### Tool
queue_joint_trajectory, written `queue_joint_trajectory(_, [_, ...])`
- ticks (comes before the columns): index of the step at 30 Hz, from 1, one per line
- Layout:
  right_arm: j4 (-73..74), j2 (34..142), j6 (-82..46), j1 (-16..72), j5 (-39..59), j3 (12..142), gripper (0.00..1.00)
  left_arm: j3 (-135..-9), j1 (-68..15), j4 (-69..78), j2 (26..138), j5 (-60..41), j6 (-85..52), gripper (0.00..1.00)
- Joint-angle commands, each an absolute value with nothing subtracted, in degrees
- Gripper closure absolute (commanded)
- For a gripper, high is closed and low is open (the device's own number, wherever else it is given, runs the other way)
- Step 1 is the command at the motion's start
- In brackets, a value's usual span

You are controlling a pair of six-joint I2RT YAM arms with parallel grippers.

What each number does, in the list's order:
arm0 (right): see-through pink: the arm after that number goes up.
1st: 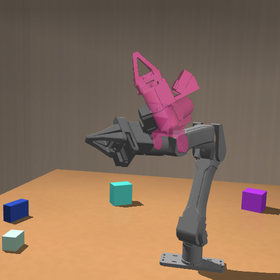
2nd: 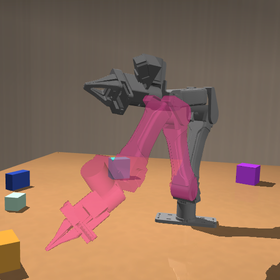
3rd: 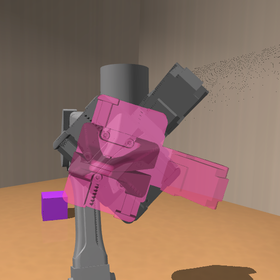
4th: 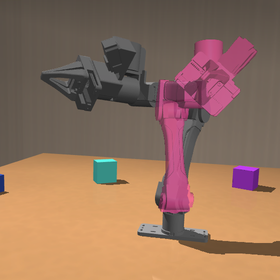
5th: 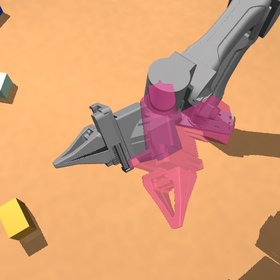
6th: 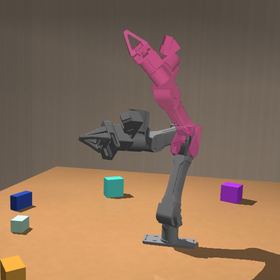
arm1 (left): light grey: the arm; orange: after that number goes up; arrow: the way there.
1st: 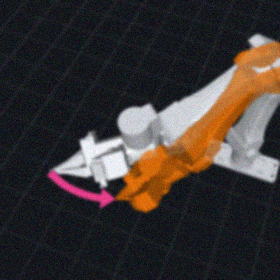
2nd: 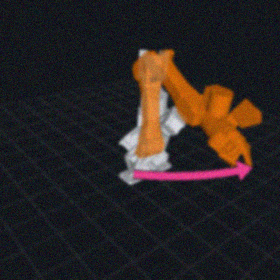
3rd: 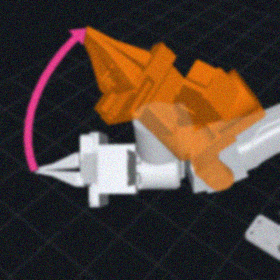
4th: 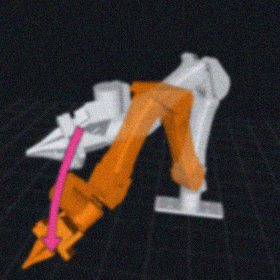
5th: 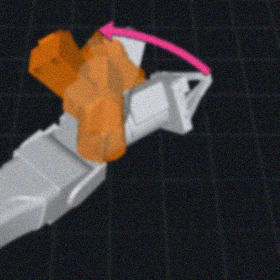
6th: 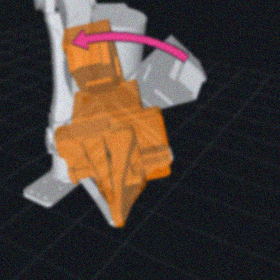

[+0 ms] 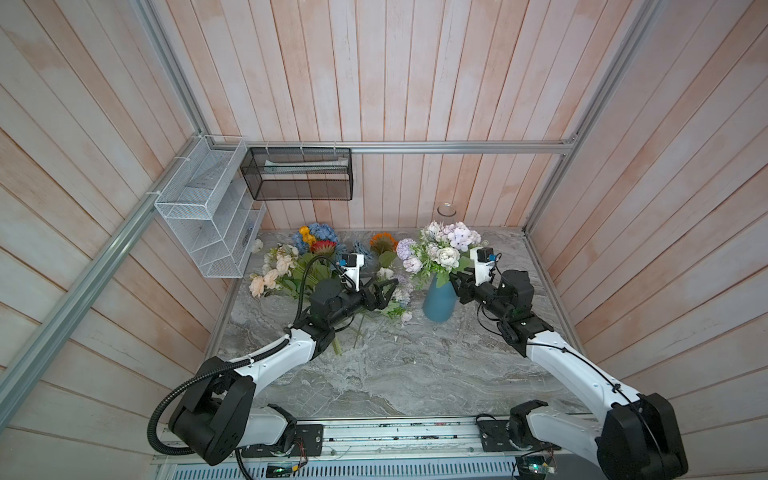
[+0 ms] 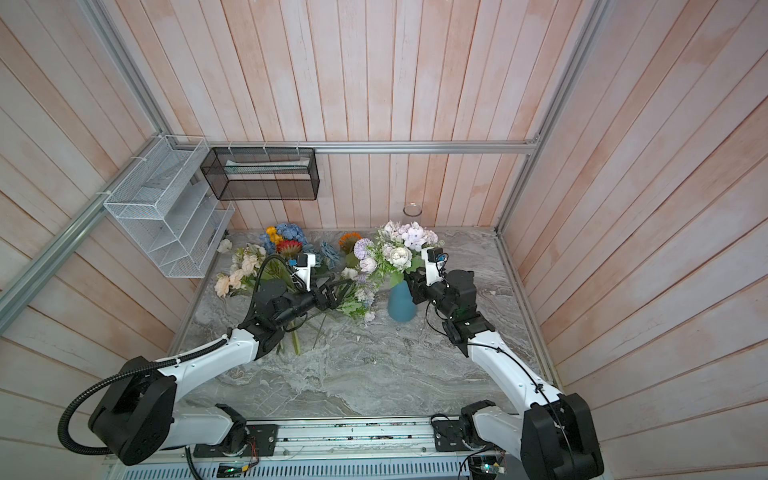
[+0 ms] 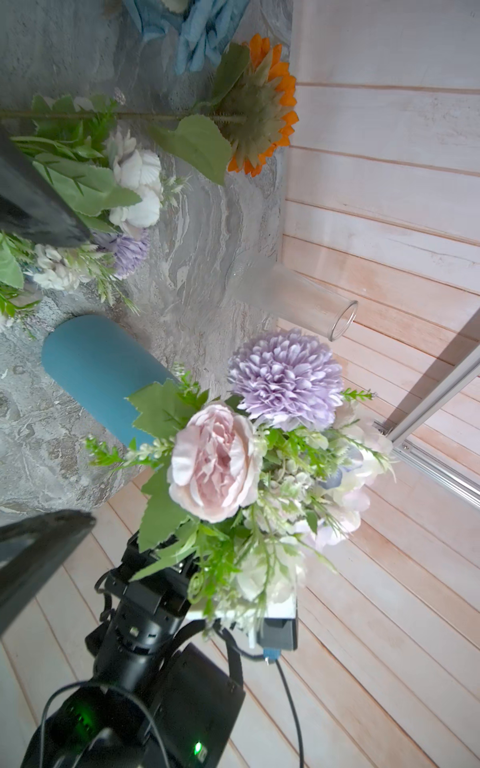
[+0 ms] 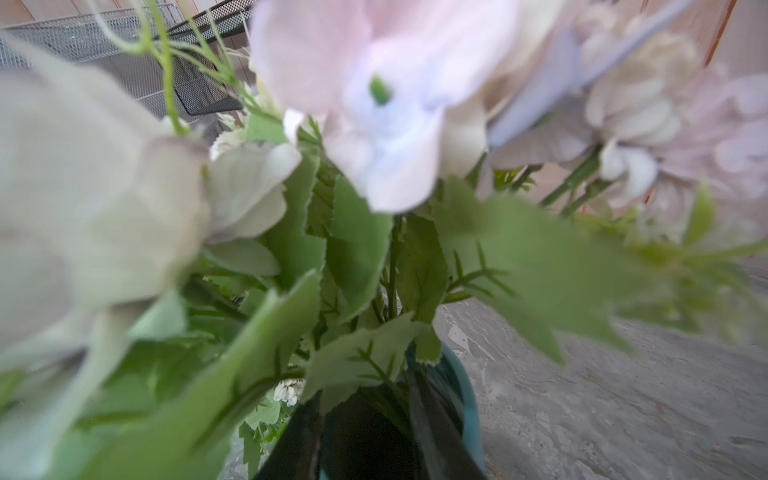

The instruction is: Arrange the flowers into the vase

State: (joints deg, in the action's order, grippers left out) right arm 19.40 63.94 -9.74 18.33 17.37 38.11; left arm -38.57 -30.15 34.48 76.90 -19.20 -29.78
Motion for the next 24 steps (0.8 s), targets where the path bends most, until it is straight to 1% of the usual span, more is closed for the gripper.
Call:
queue_joint_trajectory(1, [15.7, 61.4, -8.5, 18.3, 15.0, 37.2, 0.54, -39.4, -29.7, 33.5, 75.2, -16.6, -29.0, 0.0])
queue_joint_trajectory(3, [15.5, 61.0, -8.0, 18.2, 14.3, 36.4, 0.42, -39.4, -29.4, 33.3, 75.0, -16.6, -29.1, 0.0])
queue_joint_trajectory(6, [16.4, 62.0, -7.8, 18.2, 15.0, 36.6, 0.36, -39.4, -29.1, 33.1, 74.9, -16.8, -29.4, 0.0])
queue_joint_trajectory(14, [20.0, 67.9, -6.9, 18.2, 17.9, 41.2, 0.29, -38.9, -29.0, 32.4, 74.1, -16.5, -29.6, 0.0])
queue_joint_trajectory(24, [21.2, 71.1, -5.1, 18.3, 17.5, 44.8, 0.23, -38.5, -28.2, 32.3, 73.7, -16.2, -29.4, 0.0])
